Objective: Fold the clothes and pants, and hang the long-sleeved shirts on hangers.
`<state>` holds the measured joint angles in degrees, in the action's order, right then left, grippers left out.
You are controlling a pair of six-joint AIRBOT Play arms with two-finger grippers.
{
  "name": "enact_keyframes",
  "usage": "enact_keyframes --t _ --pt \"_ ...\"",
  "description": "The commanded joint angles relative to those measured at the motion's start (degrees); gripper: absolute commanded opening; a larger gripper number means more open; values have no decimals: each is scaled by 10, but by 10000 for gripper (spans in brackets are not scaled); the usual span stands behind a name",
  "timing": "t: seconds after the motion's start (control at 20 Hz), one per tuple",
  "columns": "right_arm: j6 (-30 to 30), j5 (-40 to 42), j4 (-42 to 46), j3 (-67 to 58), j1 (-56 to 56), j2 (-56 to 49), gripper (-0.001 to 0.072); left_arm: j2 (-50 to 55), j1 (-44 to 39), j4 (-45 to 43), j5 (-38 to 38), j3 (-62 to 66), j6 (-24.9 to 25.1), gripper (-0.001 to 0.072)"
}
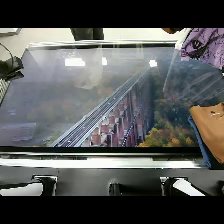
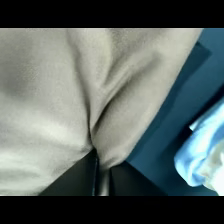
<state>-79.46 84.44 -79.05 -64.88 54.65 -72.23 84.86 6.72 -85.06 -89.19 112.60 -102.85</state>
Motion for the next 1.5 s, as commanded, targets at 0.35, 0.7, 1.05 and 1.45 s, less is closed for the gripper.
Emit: enact_keyframes --t 0.35,0.7,1.05,1.45 --pt "-9 -83 -162 -102 -50 1 271 4 0 0 1 0 0 20" --pt "-62 -246 -237 -195 -462 -2 29 12 -9 2 1 -6 95 17" --pt "-49 -237 -192 -195 -716 -38 29 -85 -43 21 115 -260 177 17" --pt "-50 -230 -142 -195 -727 -38 30 -98 -43 21 100 -281 172 20"
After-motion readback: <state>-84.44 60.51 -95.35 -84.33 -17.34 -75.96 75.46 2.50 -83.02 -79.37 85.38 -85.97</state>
